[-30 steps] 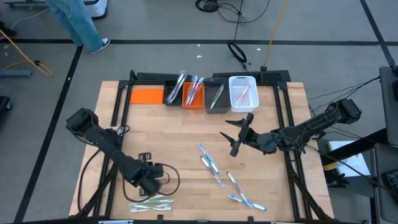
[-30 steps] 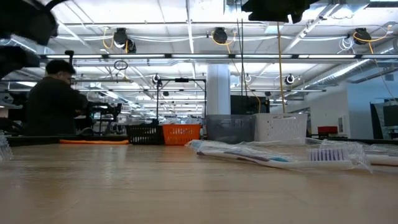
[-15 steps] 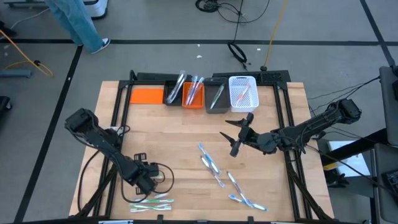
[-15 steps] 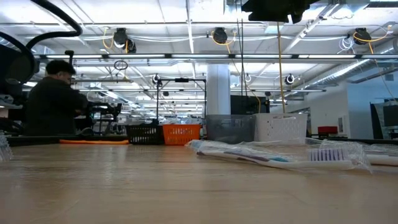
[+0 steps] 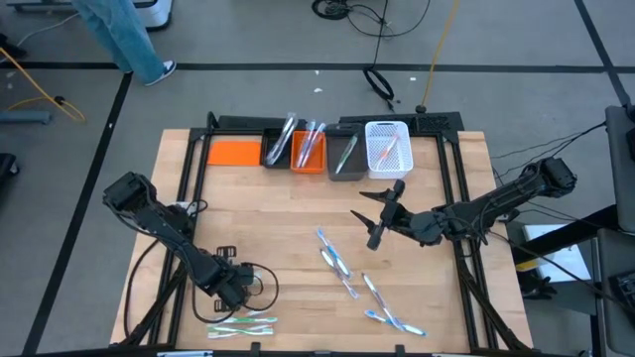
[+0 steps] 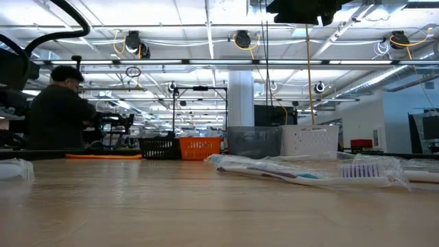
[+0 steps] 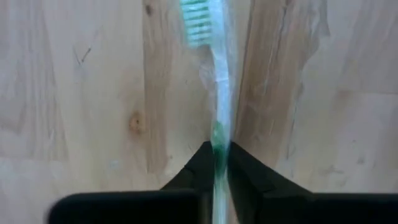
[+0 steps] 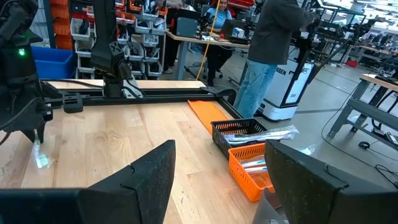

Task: Pick & Place Toothbrushes
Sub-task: Put the green toothbrush into the gray bin

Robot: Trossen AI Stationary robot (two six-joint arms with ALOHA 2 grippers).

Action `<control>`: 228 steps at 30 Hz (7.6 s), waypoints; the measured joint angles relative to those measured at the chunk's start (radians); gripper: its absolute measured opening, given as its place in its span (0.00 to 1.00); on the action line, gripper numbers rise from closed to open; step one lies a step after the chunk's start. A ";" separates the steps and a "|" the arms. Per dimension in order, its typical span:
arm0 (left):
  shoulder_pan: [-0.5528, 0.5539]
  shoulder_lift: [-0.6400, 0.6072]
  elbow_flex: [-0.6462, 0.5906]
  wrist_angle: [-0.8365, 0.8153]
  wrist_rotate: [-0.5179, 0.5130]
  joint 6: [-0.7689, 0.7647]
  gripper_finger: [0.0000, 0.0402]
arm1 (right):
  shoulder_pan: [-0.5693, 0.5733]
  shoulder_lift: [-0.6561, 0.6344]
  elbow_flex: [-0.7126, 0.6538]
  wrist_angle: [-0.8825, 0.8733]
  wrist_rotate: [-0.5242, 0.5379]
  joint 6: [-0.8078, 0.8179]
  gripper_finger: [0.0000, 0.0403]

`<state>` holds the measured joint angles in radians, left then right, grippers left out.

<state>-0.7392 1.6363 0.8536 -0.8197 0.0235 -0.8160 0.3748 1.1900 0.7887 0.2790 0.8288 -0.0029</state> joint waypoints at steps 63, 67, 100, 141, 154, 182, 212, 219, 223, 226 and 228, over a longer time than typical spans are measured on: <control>0.585 -0.155 0.001 1.420 -0.289 0.894 0.04 | -0.076 0.052 0.001 0.239 -0.207 0.003 0.59; 0.598 -0.111 0.001 1.478 -0.285 0.912 0.01 | -0.100 0.102 0.001 0.318 -0.257 -0.013 0.59; 0.617 -0.065 0.001 1.526 -0.284 0.900 0.07 | -0.164 0.150 0.000 0.398 -0.437 -0.013 0.02; 0.560 -0.066 0.002 1.368 -0.632 0.929 0.60 | -0.372 0.108 -0.001 0.294 -0.333 0.001 0.02; 0.547 -0.066 0.002 1.361 -0.627 0.912 0.60 | -0.638 0.153 -0.078 0.454 -0.411 0.222 0.02; 0.549 -0.066 0.002 1.362 -0.625 0.912 0.60 | -0.834 0.507 -0.133 0.771 -0.545 0.627 0.02; 0.549 -0.066 0.001 1.362 -0.625 0.907 0.60 | -0.834 0.507 -0.132 0.718 -0.543 0.602 0.34; 0.549 -0.065 0.001 1.362 -0.625 0.904 0.60 | -0.833 0.507 -0.132 0.717 -0.543 0.593 0.49; 0.549 -0.065 0.001 1.362 -0.625 0.904 0.60 | -0.831 0.507 -0.132 0.729 -0.544 0.576 0.54; 0.549 -0.065 0.001 1.362 -0.625 0.904 0.60 | -0.842 0.497 -0.132 0.754 -0.546 0.550 0.55; 0.549 -0.065 0.001 1.362 -0.625 0.904 0.60 | -0.846 0.483 -0.132 0.756 -0.544 0.541 0.55</control>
<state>-0.1905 1.5711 0.8547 0.5426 -0.6014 0.0879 -0.4713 1.6732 0.6564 1.0346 0.2851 0.5378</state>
